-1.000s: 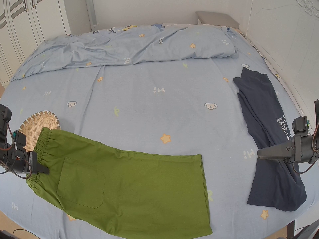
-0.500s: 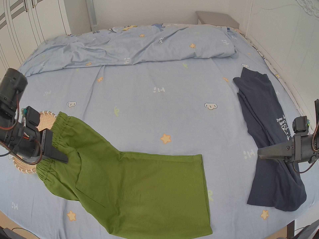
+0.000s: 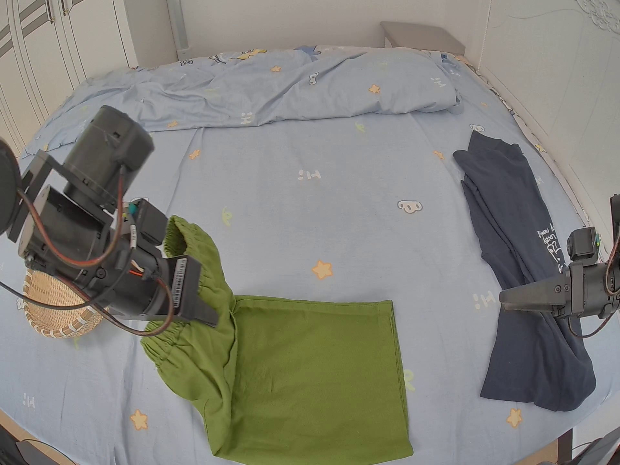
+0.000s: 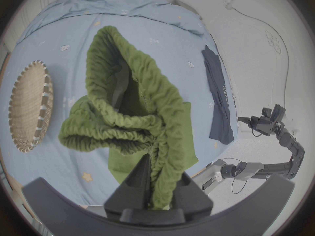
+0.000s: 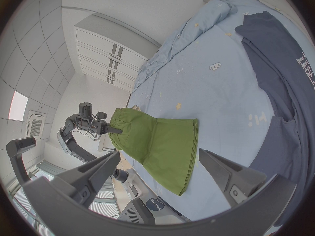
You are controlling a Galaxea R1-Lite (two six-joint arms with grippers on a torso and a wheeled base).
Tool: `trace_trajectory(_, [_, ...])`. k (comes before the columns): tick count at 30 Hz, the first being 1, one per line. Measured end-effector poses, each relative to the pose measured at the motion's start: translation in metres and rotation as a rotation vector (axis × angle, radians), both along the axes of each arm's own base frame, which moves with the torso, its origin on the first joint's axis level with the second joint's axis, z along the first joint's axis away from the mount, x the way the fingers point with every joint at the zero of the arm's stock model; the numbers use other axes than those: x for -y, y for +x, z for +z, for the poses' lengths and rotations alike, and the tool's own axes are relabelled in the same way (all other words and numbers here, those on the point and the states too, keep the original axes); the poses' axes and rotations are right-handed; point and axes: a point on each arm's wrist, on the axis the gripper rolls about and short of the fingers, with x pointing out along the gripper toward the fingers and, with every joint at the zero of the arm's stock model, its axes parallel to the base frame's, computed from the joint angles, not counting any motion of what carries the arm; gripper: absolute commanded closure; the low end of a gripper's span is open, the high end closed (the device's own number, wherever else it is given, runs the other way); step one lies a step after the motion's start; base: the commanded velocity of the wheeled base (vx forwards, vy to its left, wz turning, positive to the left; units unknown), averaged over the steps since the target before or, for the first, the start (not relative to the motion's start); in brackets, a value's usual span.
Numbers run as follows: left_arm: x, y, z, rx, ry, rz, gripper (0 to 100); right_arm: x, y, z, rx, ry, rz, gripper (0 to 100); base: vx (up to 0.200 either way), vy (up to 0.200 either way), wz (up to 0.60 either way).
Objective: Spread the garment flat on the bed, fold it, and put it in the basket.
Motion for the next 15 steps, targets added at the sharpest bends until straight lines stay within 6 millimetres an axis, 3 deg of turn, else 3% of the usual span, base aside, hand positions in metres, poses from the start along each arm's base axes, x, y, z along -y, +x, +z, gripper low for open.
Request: trace_trajectory(15, [0.072,0.003,-0.005,0.012,0.005,-0.185,100,-0.001,0.003,-0.004,-0.015,-0.007,-0.002,0,0.000,0.000,0.00])
